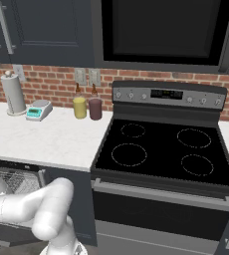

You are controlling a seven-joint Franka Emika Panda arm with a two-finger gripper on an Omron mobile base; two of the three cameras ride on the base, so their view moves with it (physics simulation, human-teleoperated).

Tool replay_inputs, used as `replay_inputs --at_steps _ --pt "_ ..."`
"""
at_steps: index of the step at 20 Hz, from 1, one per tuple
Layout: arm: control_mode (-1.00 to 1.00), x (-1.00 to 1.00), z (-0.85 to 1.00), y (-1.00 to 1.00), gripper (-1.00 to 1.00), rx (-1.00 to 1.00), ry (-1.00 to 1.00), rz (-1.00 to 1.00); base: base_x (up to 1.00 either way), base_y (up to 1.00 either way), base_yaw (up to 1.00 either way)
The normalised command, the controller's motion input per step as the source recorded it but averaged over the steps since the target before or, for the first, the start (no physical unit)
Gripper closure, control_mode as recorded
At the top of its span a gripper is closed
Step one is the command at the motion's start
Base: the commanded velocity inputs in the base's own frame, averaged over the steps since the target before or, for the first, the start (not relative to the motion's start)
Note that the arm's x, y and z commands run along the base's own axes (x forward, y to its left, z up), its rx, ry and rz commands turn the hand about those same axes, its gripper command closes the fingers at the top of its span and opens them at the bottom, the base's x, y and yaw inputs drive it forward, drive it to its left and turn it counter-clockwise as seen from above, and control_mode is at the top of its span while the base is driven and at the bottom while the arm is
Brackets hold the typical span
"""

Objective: Pick up the cup and bowl from the counter, place them in the dishwasher, and close the dishwasher door.

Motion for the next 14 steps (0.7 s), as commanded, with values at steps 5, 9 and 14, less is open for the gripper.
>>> replay_inputs --at_steps 5,9,14 --pt "-1.00 0.00 -0.06 -0.02 -1.00 0.22 0.15 0.00 0.00 0.00 0.00" --pt "-1.00 0.00 -0.12 0.00 -1.00 0.01 0.12 0.03 0.00 0.00 0.00" --pt "-1.00 -0.02 -0.02 0.00 -1.00 0.00 0.05 0.04 0.00 0.00 0.00"
